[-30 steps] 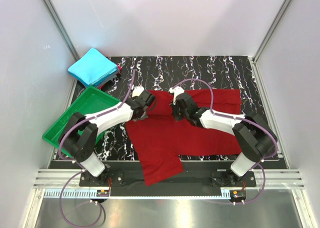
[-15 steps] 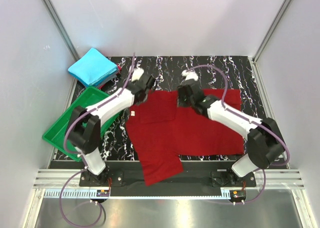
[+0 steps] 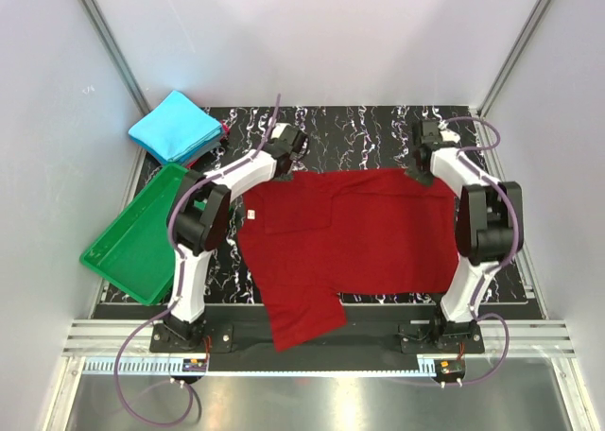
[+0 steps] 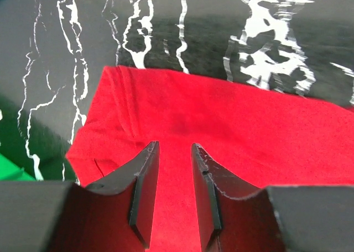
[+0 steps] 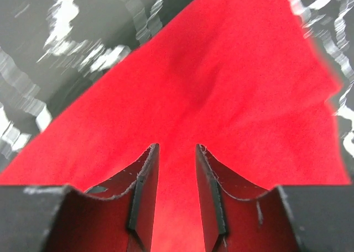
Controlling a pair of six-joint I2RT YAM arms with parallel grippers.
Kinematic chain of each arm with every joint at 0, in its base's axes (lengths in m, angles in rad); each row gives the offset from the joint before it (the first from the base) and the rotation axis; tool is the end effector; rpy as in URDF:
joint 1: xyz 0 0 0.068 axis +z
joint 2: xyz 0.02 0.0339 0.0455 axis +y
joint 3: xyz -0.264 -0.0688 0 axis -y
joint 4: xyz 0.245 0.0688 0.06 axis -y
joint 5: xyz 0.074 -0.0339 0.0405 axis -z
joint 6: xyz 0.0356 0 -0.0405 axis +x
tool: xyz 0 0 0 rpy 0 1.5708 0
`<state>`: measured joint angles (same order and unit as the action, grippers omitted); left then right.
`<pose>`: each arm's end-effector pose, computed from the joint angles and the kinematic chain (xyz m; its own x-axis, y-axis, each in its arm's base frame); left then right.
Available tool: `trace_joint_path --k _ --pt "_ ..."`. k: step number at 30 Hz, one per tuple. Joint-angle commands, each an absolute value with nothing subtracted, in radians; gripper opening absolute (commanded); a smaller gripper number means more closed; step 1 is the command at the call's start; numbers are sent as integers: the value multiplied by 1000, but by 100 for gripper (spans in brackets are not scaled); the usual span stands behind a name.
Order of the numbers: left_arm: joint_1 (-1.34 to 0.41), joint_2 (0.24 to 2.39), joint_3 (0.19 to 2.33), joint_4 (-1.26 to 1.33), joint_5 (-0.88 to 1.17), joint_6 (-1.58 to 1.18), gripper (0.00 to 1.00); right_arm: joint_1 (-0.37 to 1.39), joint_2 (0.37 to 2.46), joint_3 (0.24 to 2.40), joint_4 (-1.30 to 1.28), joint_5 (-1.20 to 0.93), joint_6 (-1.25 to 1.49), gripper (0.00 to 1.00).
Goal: Fold and stack the t-shirts
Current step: Fold the tshirt
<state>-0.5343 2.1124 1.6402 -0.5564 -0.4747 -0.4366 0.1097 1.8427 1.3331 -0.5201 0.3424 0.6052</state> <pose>0.4008 -0.2183 0.1912 -0.7737 0.0208 -0.6332 -0.0852 0.9870 0.1366 0.3884 0.0308 0.2085 -0.6615 0.4663 -0.5873 0.5413 0.8390 0.0564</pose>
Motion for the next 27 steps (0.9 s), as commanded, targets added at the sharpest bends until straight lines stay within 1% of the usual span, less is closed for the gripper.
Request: trace_joint_path --k 1,4,5,6,7,12,18,25,27 --pt "-477 2149 1700 -541 -419 -429 34 33 1939 1442 -617 383 612 39" --pt "-456 2198 1719 -551 -428 -422 34 5 2037 1504 -626 394 580 39" --pt "-450 2206 1724 -554 -436 -425 34 -46 2086 1522 -650 396 569 38" --pt "-445 2218 1726 -552 -449 -426 34 -58 2104 1534 -656 406 563 38" --pt "-437 2232 1739 -554 -463 -428 34 -105 2164 1578 -687 347 557 36" --pt "-419 2287 1795 -555 -431 -410 34 -158 2174 1592 -704 371 542 36" --pt "-407 2374 1939 -586 -408 -376 34 -176 2210 1644 -698 376 508 36" --pt "-377 2393 2054 -589 -390 -328 36 -184 2361 1857 -747 311 471 36" --pt "-370 2367 2068 -592 -379 -313 37 -183 2378 1919 -744 284 442 36"
